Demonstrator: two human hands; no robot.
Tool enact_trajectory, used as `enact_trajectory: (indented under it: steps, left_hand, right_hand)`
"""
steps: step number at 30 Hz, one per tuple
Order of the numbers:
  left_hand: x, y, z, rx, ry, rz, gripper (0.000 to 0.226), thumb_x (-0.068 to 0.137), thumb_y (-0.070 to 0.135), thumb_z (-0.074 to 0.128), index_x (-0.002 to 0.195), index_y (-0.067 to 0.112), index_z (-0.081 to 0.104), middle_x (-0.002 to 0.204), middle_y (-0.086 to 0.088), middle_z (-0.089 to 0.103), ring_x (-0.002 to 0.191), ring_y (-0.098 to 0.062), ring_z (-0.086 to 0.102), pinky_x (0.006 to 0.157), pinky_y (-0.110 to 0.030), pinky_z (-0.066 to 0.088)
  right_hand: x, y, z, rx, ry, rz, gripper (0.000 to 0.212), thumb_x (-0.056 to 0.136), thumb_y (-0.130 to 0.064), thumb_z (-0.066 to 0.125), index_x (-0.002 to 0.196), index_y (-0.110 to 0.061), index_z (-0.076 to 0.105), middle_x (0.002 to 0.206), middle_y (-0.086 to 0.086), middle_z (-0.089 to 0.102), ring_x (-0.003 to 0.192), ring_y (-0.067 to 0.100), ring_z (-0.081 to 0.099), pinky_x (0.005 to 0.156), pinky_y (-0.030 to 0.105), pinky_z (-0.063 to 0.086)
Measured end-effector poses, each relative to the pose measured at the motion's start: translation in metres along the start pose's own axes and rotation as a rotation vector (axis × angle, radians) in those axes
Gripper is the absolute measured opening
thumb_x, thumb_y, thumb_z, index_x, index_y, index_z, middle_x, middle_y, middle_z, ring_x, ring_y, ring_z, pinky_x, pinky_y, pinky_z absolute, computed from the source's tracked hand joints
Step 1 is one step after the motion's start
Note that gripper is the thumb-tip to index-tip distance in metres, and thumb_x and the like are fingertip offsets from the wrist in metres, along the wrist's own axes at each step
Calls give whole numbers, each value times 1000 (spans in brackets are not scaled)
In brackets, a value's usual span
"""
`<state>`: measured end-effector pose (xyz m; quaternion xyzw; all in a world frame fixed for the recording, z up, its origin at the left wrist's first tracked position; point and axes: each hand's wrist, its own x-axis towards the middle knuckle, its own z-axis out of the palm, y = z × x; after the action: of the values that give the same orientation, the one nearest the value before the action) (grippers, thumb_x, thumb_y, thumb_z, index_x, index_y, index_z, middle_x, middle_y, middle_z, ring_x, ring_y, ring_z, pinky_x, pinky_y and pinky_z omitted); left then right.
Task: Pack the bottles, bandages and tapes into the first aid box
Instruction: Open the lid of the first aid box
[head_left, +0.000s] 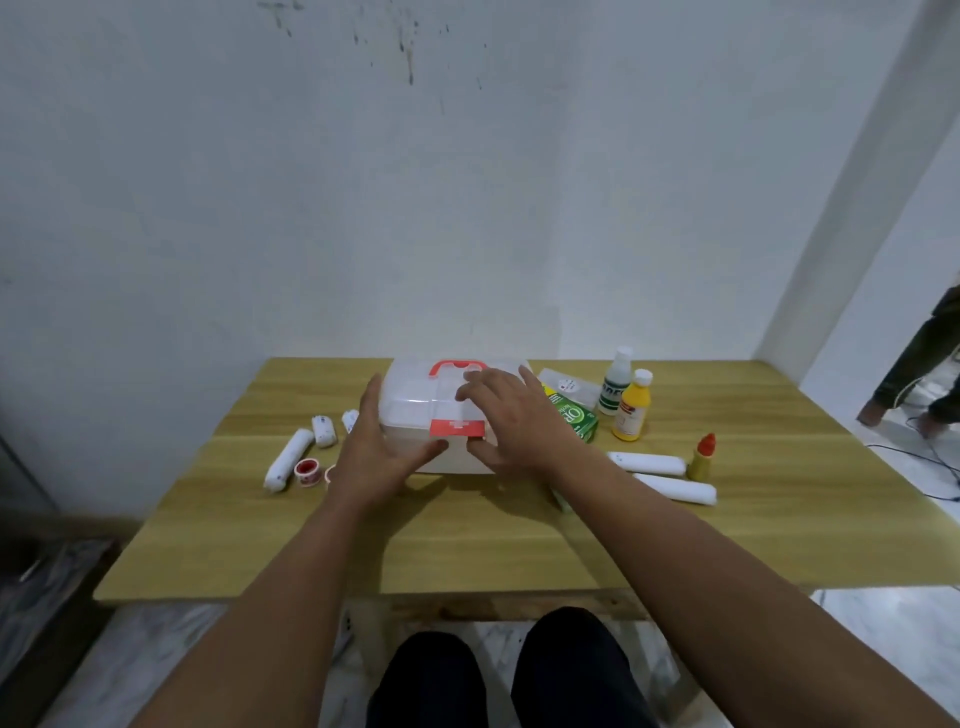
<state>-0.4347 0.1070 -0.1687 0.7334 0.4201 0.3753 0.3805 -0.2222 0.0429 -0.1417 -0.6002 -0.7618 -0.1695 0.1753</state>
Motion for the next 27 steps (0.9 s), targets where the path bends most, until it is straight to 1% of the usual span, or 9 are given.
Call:
enact_trajectory:
  steps: [3,5,8,14,17,19,21,23,27]
  left_hand:
    - [-1,-5,4,-29,46,-30,127,65,63,86,162,38,9,161,5,36,140,-20,43,105,-41,45]
    - [-1,-6,7,-53,70,-19,116,68,58,87,158,39,17,152,12,43,134,-18,47,95,-34,49]
    - [-1,-4,10,-41,87,16,104,71,53,87,154,41,25,137,21,45,123,-11,49,84,-28,47]
    - [0,-9,14,-69,104,5,103,70,52,88,154,40,29,145,12,52,125,-9,50,94,-31,50]
    - [-2,-7,13,-51,97,20,101,71,55,86,153,41,29,144,16,49,126,-10,49,93,-31,50]
    - [-2,-5,12,-29,109,8,98,74,68,77,155,41,29,149,16,45,130,-10,45,99,-36,49]
    - [1,-7,12,2,129,-21,90,79,77,64,155,38,33,156,11,43,138,-15,44,104,-40,47]
    - [3,-8,13,34,146,-28,81,85,74,59,153,35,38,156,8,45,140,-19,45,103,-37,47]
    - [5,-8,12,88,179,-31,80,84,76,57,151,36,42,152,8,49,136,-19,49,102,-44,52]
  right_hand:
    - [-2,8,4,7,86,-100,24,87,-29,66,107,-16,63,134,10,61,128,32,55,108,65,37]
    - [-3,9,3,33,118,-110,16,90,-26,68,102,-16,64,133,9,62,127,31,56,108,64,36]
    - [-3,10,-2,85,131,-89,14,94,-27,63,102,-16,65,132,6,64,127,26,57,111,62,34]
    - [15,15,-18,202,157,-6,21,98,-25,61,116,-14,65,125,1,69,117,20,62,112,52,38]
    - [38,22,-36,264,206,43,20,98,-25,62,113,-13,65,101,1,72,86,19,64,87,45,52]
    - [58,28,-49,330,239,122,17,98,-28,60,107,-14,63,91,2,71,75,21,63,73,44,53]
    - [79,35,-58,379,251,228,21,99,-36,57,108,-18,60,96,0,73,85,24,68,75,45,55]
    - [99,45,-59,316,247,354,32,100,-47,53,116,-20,59,106,-1,73,98,25,69,81,45,55]
    - [126,66,-49,209,182,660,73,88,-81,38,130,-22,52,119,4,66,109,28,64,88,47,53]
